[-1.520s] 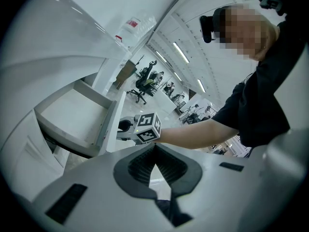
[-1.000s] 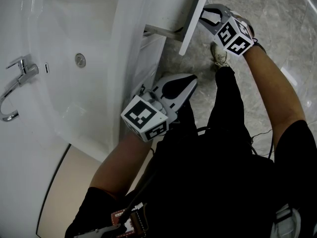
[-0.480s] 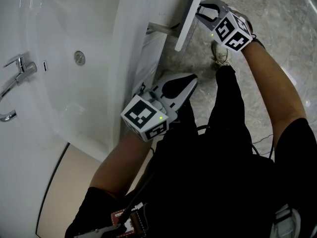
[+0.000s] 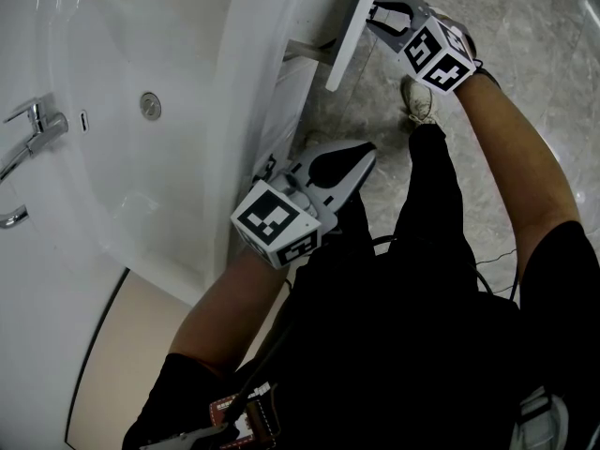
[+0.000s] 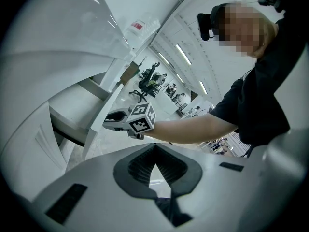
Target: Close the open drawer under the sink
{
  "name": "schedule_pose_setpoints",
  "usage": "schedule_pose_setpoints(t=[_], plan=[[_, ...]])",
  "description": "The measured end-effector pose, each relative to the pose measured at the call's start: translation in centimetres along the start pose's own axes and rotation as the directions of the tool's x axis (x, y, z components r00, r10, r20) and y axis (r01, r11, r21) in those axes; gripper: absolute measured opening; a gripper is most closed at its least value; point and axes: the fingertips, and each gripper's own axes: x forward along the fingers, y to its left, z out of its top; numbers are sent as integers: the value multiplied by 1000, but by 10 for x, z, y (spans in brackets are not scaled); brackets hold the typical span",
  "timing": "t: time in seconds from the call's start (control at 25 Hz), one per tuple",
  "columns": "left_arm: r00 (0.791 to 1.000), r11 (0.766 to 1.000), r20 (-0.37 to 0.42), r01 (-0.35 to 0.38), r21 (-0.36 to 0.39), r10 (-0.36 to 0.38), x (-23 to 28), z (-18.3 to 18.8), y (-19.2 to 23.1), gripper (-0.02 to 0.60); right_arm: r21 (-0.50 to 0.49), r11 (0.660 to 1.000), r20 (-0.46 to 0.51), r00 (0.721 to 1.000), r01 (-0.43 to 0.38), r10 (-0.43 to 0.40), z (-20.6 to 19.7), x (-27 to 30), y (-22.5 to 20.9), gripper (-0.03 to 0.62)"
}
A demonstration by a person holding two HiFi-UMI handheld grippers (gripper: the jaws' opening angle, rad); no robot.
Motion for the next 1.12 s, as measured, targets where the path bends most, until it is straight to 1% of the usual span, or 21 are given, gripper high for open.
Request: schedule_pose_setpoints(t=[0.32, 0.64, 0.88, 1.12], plan=[[1000, 1000, 3, -6, -9, 6, -7, -2, 4, 0, -4, 1000, 8, 1000, 0, 0, 16, 15, -2, 130], [1000, 1000, 6, -12, -19, 12, -10, -1, 8, 0, 2, 1000, 16, 1000, -3, 3, 26, 26, -4, 130], [1000, 1000, 9, -2, -20, 2, -11, -7, 7, 0, 15, 1000, 29, 1000, 3, -3, 31, 31, -5, 130], [1000, 1000, 13, -8, -29, 9, -12, -2, 11, 0, 16, 1000, 33, 999, 1, -1, 37, 38, -6, 130]])
